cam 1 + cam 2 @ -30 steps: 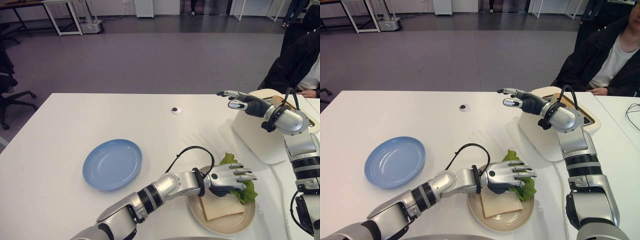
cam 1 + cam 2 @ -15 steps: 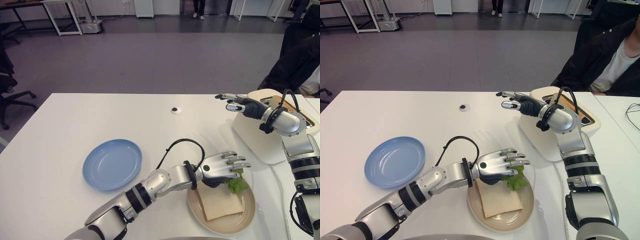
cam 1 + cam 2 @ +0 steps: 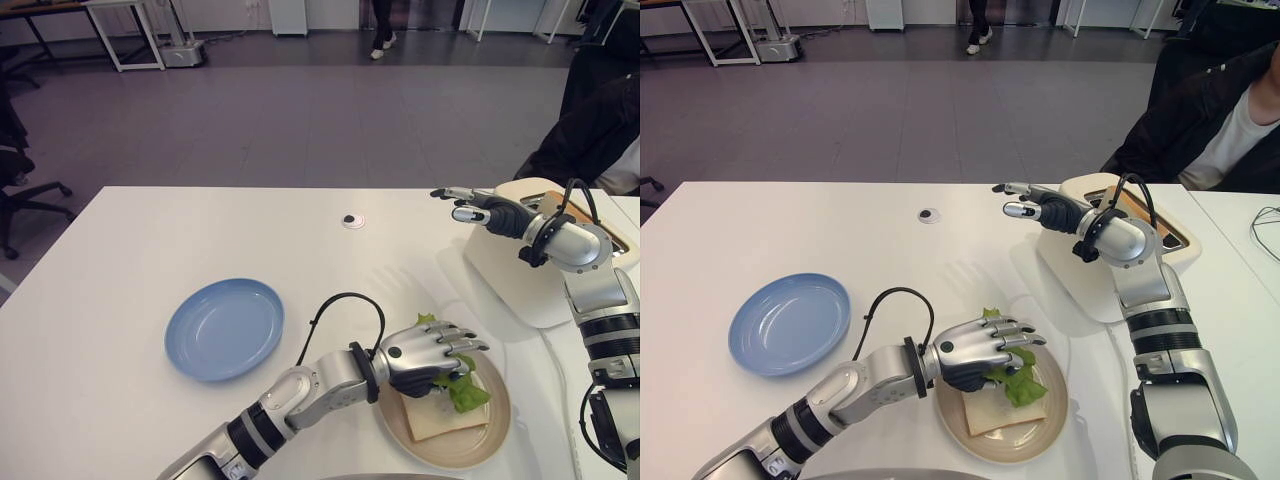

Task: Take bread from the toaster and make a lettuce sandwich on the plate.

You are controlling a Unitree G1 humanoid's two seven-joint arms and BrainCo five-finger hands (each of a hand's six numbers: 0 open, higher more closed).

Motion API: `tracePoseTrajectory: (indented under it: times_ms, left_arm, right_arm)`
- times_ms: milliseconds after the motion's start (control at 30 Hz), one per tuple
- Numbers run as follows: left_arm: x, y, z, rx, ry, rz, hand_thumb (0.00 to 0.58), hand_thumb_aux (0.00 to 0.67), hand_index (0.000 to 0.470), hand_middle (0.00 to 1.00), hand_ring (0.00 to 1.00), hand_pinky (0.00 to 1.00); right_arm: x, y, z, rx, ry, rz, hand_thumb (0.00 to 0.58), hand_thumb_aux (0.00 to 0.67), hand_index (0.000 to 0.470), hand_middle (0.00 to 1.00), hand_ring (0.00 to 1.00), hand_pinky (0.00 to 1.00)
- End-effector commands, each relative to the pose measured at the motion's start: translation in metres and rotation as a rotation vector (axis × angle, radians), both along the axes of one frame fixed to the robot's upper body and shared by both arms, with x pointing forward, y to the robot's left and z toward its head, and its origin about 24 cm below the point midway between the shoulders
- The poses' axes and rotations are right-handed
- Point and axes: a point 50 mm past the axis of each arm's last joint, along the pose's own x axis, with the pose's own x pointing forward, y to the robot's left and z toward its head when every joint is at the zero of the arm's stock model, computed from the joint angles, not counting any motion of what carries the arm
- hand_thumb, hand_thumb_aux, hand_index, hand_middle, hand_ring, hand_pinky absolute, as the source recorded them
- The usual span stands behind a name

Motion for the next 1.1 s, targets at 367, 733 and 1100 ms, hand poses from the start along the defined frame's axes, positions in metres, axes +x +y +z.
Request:
tracePoseTrajectory:
  times_ms: [367, 733, 1100]
  left_arm:
    - [-0.013, 0.002, 0.006, -0.104, 0.192, 0.017, 0.580, 0.670, 0.470, 0.00, 0.00, 0.00]
    - [-0.012, 0.001, -0.002, -0.148, 0.327, 0.029, 0.580, 0.670, 0.470, 0.00, 0.00, 0.00]
    - [-0.009, 0.010, -0.004, -0.060, 0.391, 0.040, 0.000, 0.000, 0.000, 0.00, 0.00, 0.00]
  right_arm:
    - [0.001, -0.001, -0.003, -0.014, 0.011, -0.011, 0.000, 0.000, 0.000, 0.00, 0.00, 0.00]
    - [0.003, 0.002, 0.000, -0.012, 0.003, -0.001, 0.000, 0.000, 0.000, 0.00, 0.00, 0.00]
    - [0.003, 0.002, 0.001, -0.008, 0.000, -0.003, 0.000, 0.000, 0.000, 0.00, 0.00, 0.00]
